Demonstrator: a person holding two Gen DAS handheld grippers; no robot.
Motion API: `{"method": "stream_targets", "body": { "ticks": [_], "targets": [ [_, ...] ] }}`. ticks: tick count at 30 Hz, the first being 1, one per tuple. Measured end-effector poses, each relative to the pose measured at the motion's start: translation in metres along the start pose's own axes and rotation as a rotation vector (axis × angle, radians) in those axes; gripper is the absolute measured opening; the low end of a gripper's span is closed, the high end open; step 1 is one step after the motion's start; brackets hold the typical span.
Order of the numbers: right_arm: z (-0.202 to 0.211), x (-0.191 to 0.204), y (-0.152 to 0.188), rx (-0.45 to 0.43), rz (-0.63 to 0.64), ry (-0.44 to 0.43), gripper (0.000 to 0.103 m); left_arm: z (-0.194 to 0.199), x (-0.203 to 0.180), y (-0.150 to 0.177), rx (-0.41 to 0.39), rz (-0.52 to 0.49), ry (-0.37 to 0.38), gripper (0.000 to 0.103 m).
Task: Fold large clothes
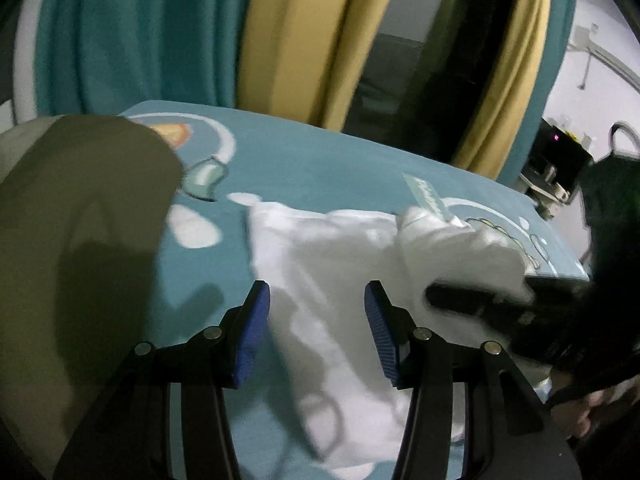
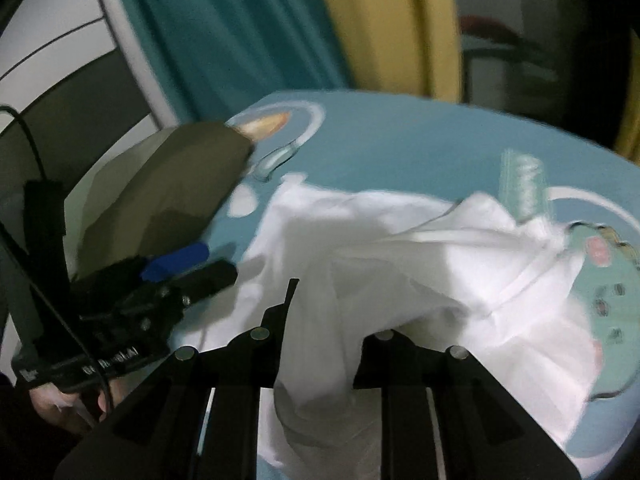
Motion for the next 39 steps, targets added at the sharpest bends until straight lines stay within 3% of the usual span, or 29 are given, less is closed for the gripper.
{"method": "stream_targets", "body": {
  "ticks": [3,7,11,15,21,24,29,32,35,39],
  "targets": [
    [-0.026,0.018,0.007,0.070,0.032,-0.070,0.030,0.011,0.018,-0.002,-0.020,0.022,-0.034,0.052],
    [-0.037,0.046,0.014,0.112,0.147,-0.088,0.062,0.023,0.037,-0.006,-0.031,0.047,-0.058,0.052],
    [-0.013,0.051,0.015,0.069,0.198,-0.066,0.067,0.025,0.036,-0.014,-0.043,0.042,-0.050,0.052],
    [0.028,0.032,0.015,-0.012,0.179,-0.015,0.074,0.015,0.011,-0.022,-0.025,-0.007,0.027,0.052],
    [0.083,-0.024,0.019,-0.133,0.056,0.123,0.078,-0.016,-0.052,-0.023,0.046,-0.152,0.174,0.052],
    [0.094,-0.058,0.028,-0.157,-0.030,0.206,0.078,-0.040,-0.077,-0.017,0.108,-0.239,0.198,0.052],
    [0.106,-0.095,0.050,-0.136,-0.110,0.282,0.078,-0.089,-0.089,-0.011,0.200,-0.352,0.090,0.052],
    [0.111,-0.111,0.061,-0.128,-0.132,0.276,0.078,-0.100,-0.073,-0.021,0.195,-0.297,0.031,0.052],
    [0.104,-0.119,0.063,-0.127,-0.145,0.259,0.078,-0.107,-0.041,-0.033,0.164,-0.226,-0.075,0.052],
    [0.087,-0.119,0.064,-0.127,-0.138,0.241,0.078,-0.102,-0.005,-0.039,0.166,-0.133,-0.144,0.052]
  ]
}}
Point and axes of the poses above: each gripper's, at about its wrist camera, not at the fingertips, and z roughly against the way its jaws point, x to its left, y to its underside, the point moved 2 cm from there along -z, roughly the way its jaws point, and after that the axes turned 2 degrees about z, right-handed, at the moved point
